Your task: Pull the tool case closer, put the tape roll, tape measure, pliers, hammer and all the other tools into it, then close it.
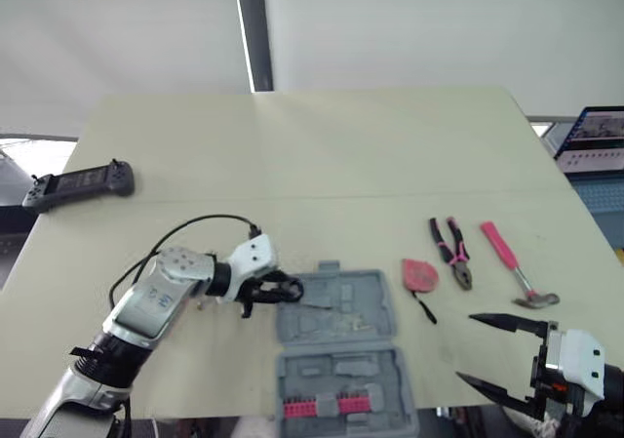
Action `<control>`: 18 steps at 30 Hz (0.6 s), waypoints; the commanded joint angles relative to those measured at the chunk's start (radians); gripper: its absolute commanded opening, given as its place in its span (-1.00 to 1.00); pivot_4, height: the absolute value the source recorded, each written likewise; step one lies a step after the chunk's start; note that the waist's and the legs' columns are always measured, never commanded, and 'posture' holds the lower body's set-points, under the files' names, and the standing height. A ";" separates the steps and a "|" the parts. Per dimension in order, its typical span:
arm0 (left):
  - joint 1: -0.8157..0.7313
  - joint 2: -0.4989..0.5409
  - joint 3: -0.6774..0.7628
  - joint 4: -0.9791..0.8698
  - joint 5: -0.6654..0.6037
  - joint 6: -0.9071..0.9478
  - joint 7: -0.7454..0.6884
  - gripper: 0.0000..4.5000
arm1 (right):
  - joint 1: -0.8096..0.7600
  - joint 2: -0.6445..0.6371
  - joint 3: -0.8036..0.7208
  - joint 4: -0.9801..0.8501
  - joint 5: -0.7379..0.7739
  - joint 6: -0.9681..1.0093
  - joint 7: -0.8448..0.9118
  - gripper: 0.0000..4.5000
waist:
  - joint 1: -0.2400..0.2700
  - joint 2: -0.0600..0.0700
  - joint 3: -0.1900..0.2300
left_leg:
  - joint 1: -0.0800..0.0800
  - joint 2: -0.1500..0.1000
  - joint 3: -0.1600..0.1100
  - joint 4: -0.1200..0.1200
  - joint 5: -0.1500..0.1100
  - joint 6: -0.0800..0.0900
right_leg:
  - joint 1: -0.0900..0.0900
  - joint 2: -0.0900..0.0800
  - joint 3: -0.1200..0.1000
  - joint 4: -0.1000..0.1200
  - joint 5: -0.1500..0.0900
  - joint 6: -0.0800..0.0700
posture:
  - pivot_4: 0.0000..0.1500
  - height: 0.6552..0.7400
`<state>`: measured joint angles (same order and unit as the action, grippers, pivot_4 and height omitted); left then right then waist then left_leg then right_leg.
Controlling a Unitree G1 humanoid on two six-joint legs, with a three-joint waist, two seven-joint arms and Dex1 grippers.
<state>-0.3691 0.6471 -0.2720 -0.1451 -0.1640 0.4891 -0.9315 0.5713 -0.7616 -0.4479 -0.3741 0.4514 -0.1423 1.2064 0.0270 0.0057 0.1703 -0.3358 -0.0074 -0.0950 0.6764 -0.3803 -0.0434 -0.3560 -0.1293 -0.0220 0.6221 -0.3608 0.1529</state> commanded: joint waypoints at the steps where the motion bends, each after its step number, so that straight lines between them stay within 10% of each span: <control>1: 0.010 -0.020 0.021 0.015 0.017 -0.064 0.027 -0.25 | 0.018 -0.005 -0.047 -0.020 0.014 0.003 -0.008 1.00 | -0.002 0.000 0.000 | 0.000 0.000 0.000 0.000 0.000 0.000 | 0.000 0.000 0.000 0.000 0.000 0.000 | 1.00 1.00; 18: 0.025 -0.043 -0.037 0.112 0.098 -0.156 0.016 -0.25 | 0.034 0.000 -0.067 -0.037 0.014 0.019 -0.012 1.00 | -0.003 0.000 0.000 | 0.000 0.000 0.001 -0.001 0.000 0.000 | 0.000 0.000 0.000 0.000 0.000 0.001 | 1.00 1.00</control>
<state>-0.3447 0.6026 -0.2970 -0.0434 -0.0852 0.3553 -0.9101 0.5968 -0.7616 -0.4796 -0.3859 0.4516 -0.1246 1.2064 0.0241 0.0057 0.1702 -0.3354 -0.0072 -0.0940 0.6758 -0.3803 -0.0434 -0.3561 -0.1292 -0.0224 0.6225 -0.3605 0.1535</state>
